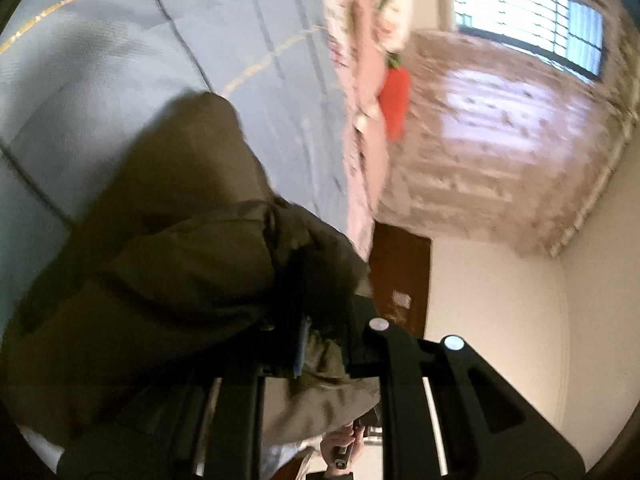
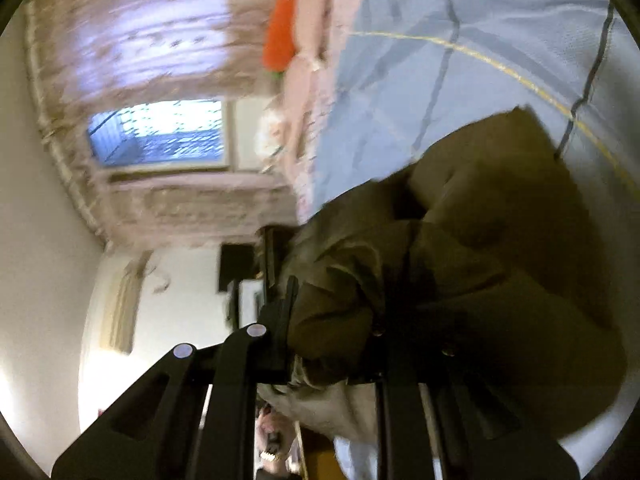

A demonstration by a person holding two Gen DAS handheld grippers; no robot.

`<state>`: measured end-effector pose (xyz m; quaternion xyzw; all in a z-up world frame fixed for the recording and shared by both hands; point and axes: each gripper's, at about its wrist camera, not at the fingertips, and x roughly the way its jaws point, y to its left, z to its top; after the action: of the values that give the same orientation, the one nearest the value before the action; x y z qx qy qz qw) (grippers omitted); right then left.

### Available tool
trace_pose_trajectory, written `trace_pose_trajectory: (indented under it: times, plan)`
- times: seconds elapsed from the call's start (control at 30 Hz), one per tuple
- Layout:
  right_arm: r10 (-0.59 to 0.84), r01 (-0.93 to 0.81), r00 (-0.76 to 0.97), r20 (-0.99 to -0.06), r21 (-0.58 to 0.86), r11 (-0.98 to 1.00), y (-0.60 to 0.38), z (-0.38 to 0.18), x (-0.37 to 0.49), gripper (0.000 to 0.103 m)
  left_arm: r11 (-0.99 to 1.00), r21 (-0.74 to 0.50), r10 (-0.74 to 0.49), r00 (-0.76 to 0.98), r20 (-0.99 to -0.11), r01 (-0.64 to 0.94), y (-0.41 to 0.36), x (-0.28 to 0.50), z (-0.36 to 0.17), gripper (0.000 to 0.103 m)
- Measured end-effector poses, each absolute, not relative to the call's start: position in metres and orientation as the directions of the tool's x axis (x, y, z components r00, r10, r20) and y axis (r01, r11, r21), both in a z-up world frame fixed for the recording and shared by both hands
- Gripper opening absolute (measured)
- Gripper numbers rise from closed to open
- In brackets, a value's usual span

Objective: Fold large clothes

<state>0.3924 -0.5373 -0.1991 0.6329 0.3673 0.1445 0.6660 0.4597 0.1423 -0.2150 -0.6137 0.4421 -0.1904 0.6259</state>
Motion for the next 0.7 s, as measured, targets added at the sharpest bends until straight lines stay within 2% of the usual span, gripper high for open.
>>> trace_pose_trajectory:
  times: [0.07, 0.23, 0.33, 0.37, 0.4, 0.43, 0.47, 0.5, 0.6, 0.7]
  plan:
    - [0.655, 0.297, 0.683, -0.325, 0.942, 0.158, -0.536, -0.217, 0.404, 0.013, 0.19, -0.917, -0.754, 0.547, -0.365, -0.35, 0.146, 0.472, -0.233, 0.016]
    - [0.642, 0.33, 0.676, -0.362, 0.927, 0.176, -0.531, -0.244, 0.421, 0.01, 0.164, -0.909, -0.734, 0.568, -0.372, -0.383, 0.154, 0.481, -0.266, 0.016]
    - [0.648, 0.31, 0.668, -0.365, 0.929, 0.203, -0.528, -0.247, 0.423, 0.015, 0.179, -0.916, -0.734, 0.571, -0.368, -0.359, 0.153, 0.481, -0.268, 0.019]
    - [0.648, 0.294, 0.667, -0.366, 0.93, 0.222, -0.527, -0.242, 0.422, 0.022, 0.175, -0.922, -0.741, 0.571, -0.354, -0.344, 0.153, 0.482, -0.266, 0.025]
    - [0.648, 0.279, 0.67, -0.363, 0.931, 0.235, -0.527, -0.236, 0.421, 0.043, 0.166, -0.934, -0.749, 0.575, -0.329, -0.318, 0.154, 0.482, -0.26, 0.047]
    - [0.647, 0.256, 0.675, -0.354, 0.935, 0.245, -0.526, -0.228, 0.419, 0.061, 0.158, -0.946, -0.749, 0.589, -0.302, -0.285, 0.155, 0.482, -0.252, 0.081]
    - [0.622, 0.228, 0.7, -0.351, 0.935, 0.271, -0.526, -0.211, 0.413, 0.095, 0.169, -0.952, -0.74, 0.605, -0.294, -0.256, 0.157, 0.479, -0.24, 0.095]
    - [0.583, 0.212, 0.726, -0.366, 0.925, 0.316, -0.526, -0.195, 0.407, 0.102, 0.198, -0.951, -0.726, 0.616, -0.306, -0.239, 0.159, 0.475, -0.227, 0.101]
    - [0.448, 0.139, 0.787, -0.425, 0.829, 0.541, -0.516, -0.125, 0.388, 0.102, 0.463, -0.864, -0.56, 0.689, -0.459, -0.199, 0.168, 0.456, -0.155, 0.101]
    - [0.285, 0.062, 0.866, -0.412, 0.652, 0.755, -0.482, -0.054, 0.355, 0.102, 0.65, -0.723, -0.363, 0.741, -0.565, -0.233, 0.156, 0.419, -0.093, 0.101]
